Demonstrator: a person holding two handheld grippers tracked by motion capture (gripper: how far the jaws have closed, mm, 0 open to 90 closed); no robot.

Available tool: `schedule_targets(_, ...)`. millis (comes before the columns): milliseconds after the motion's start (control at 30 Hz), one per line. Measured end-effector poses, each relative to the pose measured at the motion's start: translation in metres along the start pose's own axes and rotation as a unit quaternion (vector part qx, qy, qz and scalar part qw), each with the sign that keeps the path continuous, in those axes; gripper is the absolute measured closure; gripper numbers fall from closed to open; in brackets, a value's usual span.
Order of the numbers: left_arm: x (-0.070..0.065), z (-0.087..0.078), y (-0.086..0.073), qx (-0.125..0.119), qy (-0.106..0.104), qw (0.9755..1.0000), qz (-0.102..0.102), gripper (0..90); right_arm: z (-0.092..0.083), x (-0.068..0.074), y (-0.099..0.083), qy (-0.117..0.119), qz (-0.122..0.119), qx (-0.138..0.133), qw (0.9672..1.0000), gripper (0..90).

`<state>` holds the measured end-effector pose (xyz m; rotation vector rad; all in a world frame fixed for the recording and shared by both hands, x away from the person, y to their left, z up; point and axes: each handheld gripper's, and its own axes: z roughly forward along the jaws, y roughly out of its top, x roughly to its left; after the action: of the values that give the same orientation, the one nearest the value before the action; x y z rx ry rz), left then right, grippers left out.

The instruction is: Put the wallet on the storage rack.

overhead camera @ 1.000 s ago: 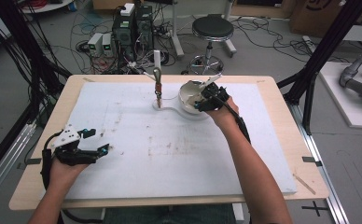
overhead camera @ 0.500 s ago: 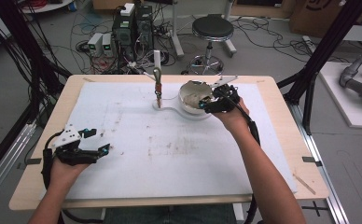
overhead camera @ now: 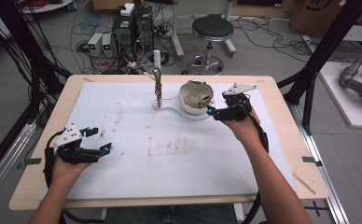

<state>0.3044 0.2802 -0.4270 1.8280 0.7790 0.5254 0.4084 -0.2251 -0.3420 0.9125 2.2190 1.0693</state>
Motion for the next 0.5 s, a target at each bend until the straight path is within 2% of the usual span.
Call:
schedule_targets(233,-0.001,0.003,0.001,-0.003,-0.005,1.0,0.002,17.1,-0.018,0.007,-0.018,0.013,0.009,-0.029,0.9995,20.2)
schedule_targets(333,-0.002,0.003,0.002,-0.004,-0.006,1.0,0.002,17.1,-0.023,0.009,-0.023,0.014,0.007,-0.038,0.9991,20.2)
schedule_targets(367,-0.002,0.003,0.003,-0.006,-0.008,0.9999,0.002,17.1,-0.028,0.012,-0.028,0.013,0.005,-0.052,0.9985,20.2)
schedule_targets(500,-0.003,0.005,0.003,-0.008,-0.01,0.9999,0.003,17.1,-0.033,0.017,-0.038,0.017,0.004,-0.062,0.9979,20.2)
